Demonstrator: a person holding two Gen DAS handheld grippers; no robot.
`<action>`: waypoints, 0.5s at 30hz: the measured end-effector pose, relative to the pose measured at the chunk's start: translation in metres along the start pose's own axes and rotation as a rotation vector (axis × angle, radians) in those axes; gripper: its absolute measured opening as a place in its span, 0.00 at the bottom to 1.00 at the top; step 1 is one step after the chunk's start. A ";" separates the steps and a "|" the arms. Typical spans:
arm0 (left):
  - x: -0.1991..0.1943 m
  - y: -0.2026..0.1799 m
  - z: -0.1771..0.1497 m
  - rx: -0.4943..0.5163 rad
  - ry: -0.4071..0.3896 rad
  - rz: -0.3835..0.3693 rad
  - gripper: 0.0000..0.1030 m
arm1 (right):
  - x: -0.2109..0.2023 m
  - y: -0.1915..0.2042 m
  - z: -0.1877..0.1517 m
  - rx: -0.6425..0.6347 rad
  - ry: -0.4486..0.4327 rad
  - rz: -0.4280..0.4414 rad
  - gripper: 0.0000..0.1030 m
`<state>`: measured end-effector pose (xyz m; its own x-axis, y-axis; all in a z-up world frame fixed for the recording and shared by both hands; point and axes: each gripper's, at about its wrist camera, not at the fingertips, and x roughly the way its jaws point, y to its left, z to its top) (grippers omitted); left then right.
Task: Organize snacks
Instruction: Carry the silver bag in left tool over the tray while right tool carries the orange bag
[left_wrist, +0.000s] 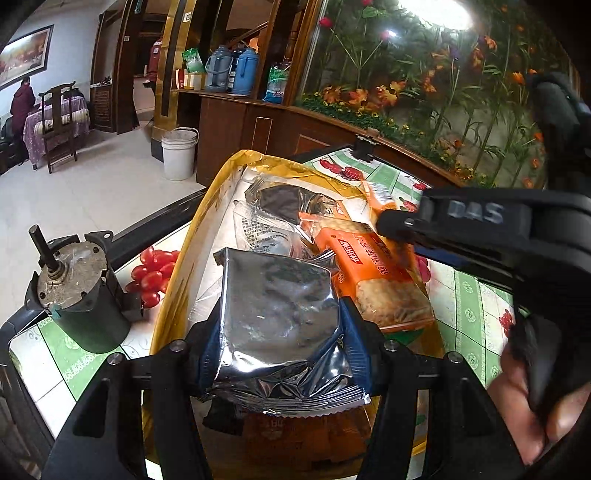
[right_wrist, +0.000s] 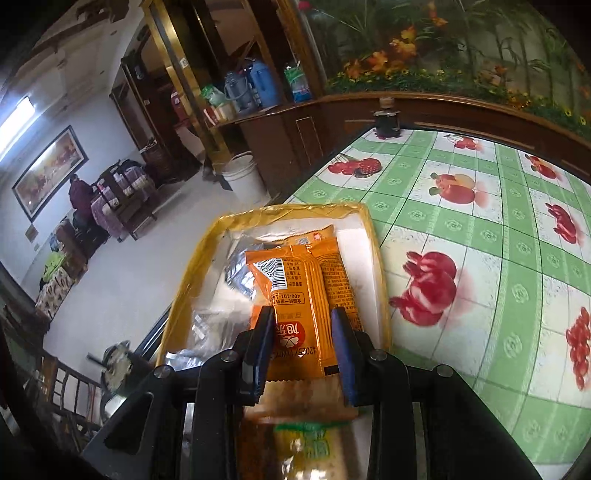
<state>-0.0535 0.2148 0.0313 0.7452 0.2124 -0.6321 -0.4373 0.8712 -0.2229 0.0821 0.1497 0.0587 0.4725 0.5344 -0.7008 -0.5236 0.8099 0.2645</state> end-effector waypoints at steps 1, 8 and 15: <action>0.000 0.000 0.000 -0.001 0.004 -0.001 0.55 | 0.004 -0.001 0.002 0.003 0.006 -0.002 0.31; 0.001 0.003 0.000 -0.008 0.009 -0.003 0.55 | 0.030 -0.009 0.014 0.019 0.031 -0.030 0.31; 0.004 0.002 0.001 -0.005 0.016 0.010 0.55 | 0.048 -0.003 0.015 -0.001 0.061 -0.031 0.31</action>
<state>-0.0511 0.2178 0.0288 0.7327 0.2138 -0.6461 -0.4472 0.8669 -0.2203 0.1170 0.1768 0.0348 0.4444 0.4929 -0.7480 -0.5101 0.8257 0.2410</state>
